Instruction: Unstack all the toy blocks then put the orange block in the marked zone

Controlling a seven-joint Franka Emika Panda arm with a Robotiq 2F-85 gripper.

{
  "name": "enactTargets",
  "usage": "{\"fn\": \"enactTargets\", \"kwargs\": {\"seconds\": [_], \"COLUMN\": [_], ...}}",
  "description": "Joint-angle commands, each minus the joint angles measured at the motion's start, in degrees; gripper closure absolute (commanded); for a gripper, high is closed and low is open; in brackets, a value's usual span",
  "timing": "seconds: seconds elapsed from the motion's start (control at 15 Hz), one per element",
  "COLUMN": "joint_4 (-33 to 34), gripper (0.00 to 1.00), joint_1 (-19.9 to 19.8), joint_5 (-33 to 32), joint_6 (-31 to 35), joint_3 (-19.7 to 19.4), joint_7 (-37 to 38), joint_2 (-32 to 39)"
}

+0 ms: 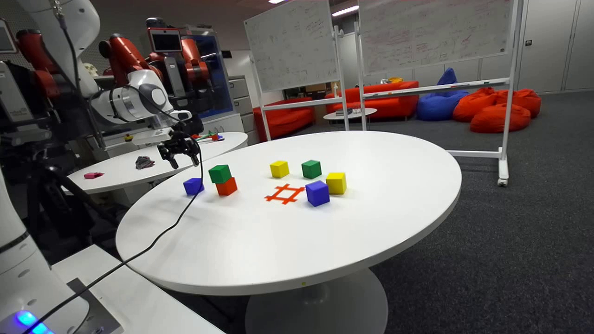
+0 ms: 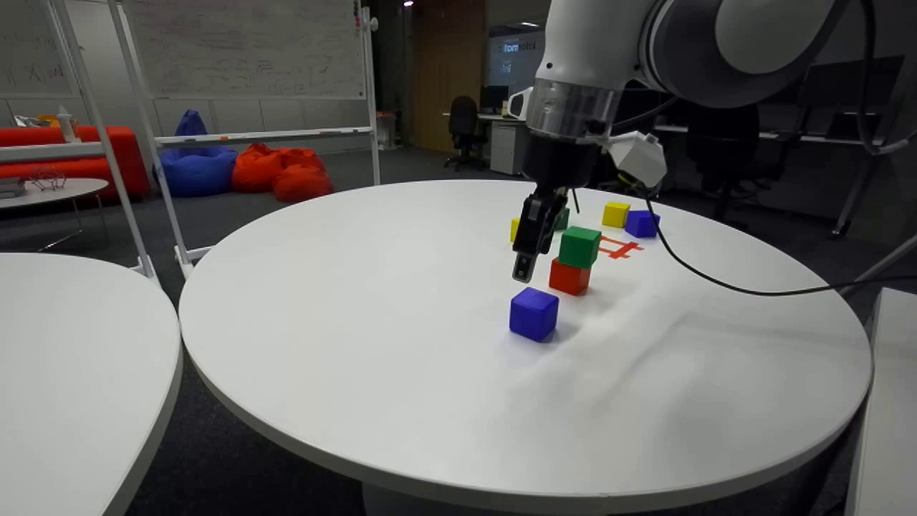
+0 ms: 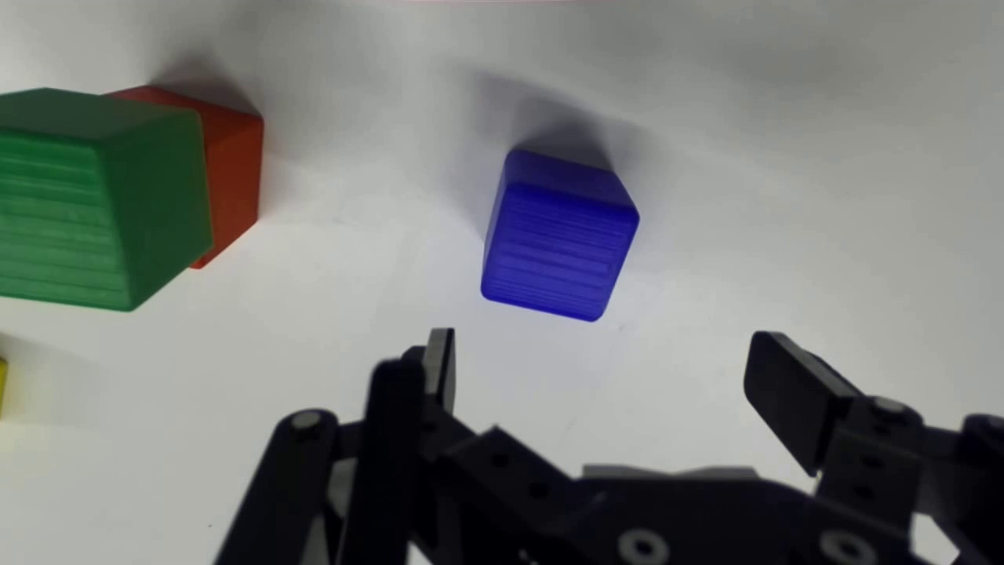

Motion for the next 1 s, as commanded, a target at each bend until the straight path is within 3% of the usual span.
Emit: {"fn": "enactTargets", "kwargs": {"seconds": [0.0, 0.53, 0.93], "joint_4": [-0.02, -2.35, -6.41], "gripper": [0.00, 0.00, 0.00], "joint_1": [1.23, 5.26, 5.54], "joint_5": [-1.34, -12.24, -18.62], "joint_6": [0.16, 0.25, 1.65], "joint_3": [-1.61, -5.91, -5.98], "joint_7": [1.46, 14.48, 22.35], "joint_2": [-0.25, -3.77, -8.16]}}
